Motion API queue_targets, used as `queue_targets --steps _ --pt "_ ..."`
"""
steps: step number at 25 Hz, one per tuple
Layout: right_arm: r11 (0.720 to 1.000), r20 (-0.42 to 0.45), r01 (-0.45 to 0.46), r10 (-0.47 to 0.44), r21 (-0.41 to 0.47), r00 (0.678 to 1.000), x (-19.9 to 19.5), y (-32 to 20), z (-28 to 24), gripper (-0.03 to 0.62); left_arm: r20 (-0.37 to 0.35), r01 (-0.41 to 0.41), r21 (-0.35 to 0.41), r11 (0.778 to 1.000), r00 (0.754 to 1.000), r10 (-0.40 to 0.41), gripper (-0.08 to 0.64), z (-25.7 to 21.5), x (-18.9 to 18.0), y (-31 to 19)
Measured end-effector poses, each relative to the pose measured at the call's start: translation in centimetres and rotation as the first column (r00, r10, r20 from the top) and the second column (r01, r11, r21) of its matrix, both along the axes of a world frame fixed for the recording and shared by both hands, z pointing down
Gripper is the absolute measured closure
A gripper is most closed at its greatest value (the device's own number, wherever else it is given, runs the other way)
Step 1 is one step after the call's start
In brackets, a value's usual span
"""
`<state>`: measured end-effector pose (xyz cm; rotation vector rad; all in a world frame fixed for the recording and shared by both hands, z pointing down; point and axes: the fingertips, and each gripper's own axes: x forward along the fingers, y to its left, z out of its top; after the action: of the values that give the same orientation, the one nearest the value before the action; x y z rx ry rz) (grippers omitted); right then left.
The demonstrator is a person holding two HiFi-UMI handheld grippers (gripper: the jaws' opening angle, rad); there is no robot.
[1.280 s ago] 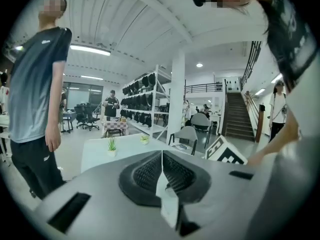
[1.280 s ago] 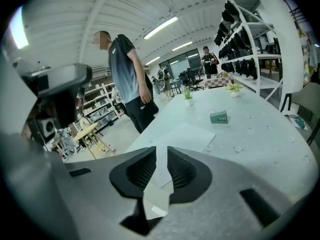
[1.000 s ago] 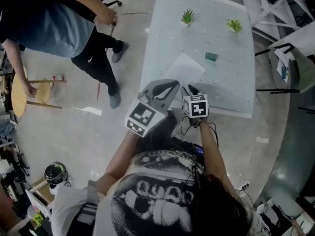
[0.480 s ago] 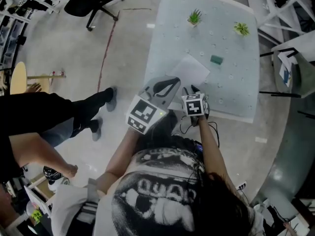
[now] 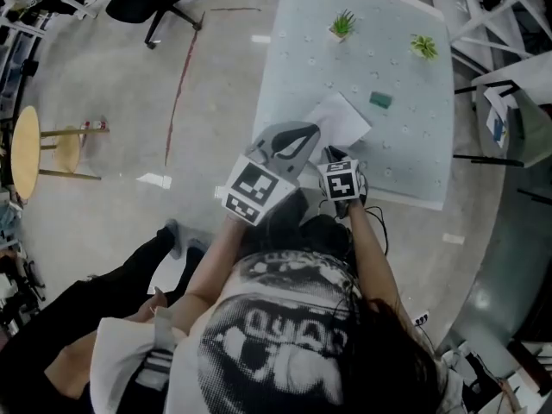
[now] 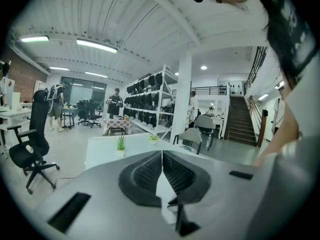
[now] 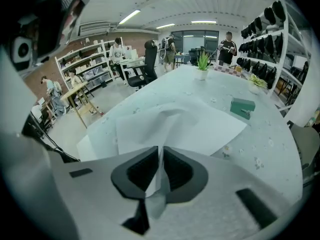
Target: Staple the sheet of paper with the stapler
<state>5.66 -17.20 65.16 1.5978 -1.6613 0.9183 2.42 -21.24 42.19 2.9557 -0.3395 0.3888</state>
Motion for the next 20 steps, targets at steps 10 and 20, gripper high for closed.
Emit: queue_targets --steps 10,20 --pt "0.993 -0.011 0.119 -0.119 0.017 0.993 2.4 1.1 -0.6 0.586 -0.011 0.001 -0.003 1.0 1.0 -0.001 0.555 -0.2 -0.4 0.3" --pt "0.941 -0.058 0.337 -0.337 -0.005 0.94 7.2 4.7 -1.7 0.589 -0.01 0.028 -0.002 1.0 1.0 -0.028 0.555 -0.4 1.5 2.2"
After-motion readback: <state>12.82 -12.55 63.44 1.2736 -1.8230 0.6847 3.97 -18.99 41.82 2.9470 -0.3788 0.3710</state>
